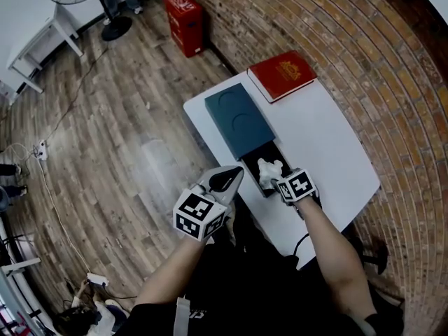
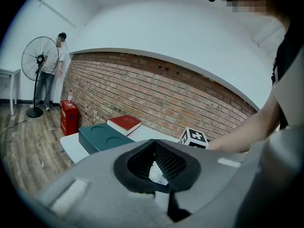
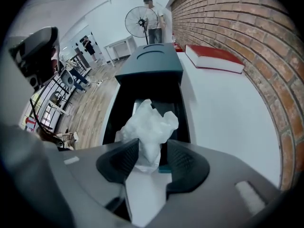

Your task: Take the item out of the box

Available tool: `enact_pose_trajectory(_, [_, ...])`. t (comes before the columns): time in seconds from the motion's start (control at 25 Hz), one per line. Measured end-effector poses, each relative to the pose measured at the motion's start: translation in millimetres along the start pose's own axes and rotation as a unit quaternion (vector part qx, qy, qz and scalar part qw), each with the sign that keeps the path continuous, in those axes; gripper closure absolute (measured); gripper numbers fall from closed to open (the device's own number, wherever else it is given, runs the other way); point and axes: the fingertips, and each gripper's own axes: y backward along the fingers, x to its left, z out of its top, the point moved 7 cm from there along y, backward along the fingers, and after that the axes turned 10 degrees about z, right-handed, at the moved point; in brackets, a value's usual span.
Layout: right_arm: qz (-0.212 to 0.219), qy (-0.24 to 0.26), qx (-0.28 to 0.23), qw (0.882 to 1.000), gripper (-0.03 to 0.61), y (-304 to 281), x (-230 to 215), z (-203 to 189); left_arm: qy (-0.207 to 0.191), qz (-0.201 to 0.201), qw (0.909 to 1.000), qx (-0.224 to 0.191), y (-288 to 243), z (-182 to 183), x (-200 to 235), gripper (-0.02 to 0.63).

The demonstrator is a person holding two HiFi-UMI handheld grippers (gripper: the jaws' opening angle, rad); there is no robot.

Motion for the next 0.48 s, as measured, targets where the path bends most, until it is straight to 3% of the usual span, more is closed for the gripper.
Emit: enact_pose_trajectory(0.48, [-0.007, 0.015, 0.010, 1.000, 0.496, 1, 1, 0, -0.004, 0.001, 0.9999, -0.011, 14, 8, 4, 0.612])
